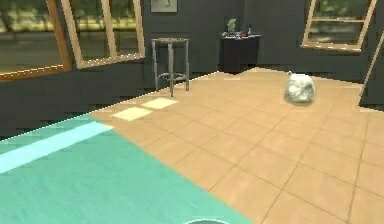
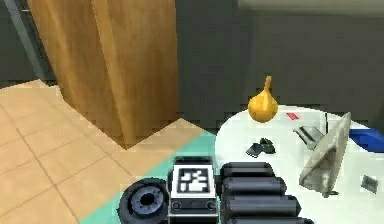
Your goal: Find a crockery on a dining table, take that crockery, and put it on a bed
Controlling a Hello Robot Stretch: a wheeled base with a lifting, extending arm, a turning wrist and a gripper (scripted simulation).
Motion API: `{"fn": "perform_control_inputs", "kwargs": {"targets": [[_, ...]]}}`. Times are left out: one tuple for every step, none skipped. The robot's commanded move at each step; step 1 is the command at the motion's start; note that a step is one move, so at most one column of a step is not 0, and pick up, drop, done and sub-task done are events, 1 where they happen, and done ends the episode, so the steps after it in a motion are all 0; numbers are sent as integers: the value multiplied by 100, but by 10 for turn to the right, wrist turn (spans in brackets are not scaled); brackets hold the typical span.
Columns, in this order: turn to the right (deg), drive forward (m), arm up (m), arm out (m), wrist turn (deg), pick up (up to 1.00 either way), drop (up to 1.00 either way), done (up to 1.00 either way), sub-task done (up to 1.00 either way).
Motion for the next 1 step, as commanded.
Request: {"fn": "perform_control_inputs", "kwargs": {"targets": [[150, 0, 0, 0, 0, 0, 0, 0, 0]]}}
